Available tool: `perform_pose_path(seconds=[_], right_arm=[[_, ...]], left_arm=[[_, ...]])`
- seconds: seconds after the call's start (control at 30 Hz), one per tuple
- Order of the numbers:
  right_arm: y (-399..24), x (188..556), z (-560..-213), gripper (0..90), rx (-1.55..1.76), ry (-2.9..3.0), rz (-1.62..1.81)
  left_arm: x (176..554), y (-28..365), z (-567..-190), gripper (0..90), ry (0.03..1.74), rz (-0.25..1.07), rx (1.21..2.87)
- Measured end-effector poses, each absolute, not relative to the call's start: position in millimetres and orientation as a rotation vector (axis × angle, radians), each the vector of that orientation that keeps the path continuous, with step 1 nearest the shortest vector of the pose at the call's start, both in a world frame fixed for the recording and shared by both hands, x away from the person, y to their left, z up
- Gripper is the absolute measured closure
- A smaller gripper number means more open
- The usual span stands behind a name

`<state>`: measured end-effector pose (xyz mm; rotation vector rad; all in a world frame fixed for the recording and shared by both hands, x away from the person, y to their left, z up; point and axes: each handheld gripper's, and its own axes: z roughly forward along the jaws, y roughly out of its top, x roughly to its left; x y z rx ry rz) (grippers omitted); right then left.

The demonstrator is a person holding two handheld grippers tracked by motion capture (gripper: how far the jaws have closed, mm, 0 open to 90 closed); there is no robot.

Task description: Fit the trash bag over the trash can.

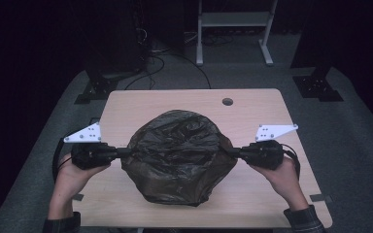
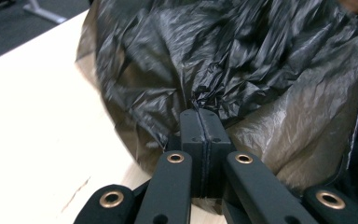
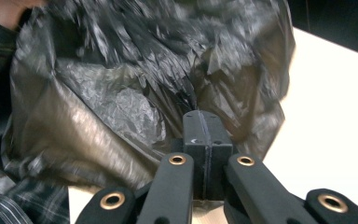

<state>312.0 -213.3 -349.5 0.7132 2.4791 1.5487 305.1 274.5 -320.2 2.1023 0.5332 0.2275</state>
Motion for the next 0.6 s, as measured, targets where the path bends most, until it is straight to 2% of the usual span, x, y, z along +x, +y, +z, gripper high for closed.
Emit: perform_pose_path(seconds=[0.23,0.3,0.33,0.47,0.6], right_arm=[[-223,316,-366,90.0,0.768,2.515,1.506],[-221,315,-367,90.0,0.761,2.520,1.488],[-221,315,-366,78.2,0.751,2.515,1.488],[-224,317,-359,61.4,0.755,2.498,1.547],[-226,317,-349,50.6,0.750,2.460,1.586]], left_arm=[[309,276,-339,89.1,0.572,0.222,2.127],[310,274,-339,78.3,0.588,0.254,2.126],[310,274,-338,71.9,0.579,0.248,2.113],[308,274,-328,56.3,0.553,0.243,2.049],[303,273,-317,41.1,0.539,0.258,2.010]])
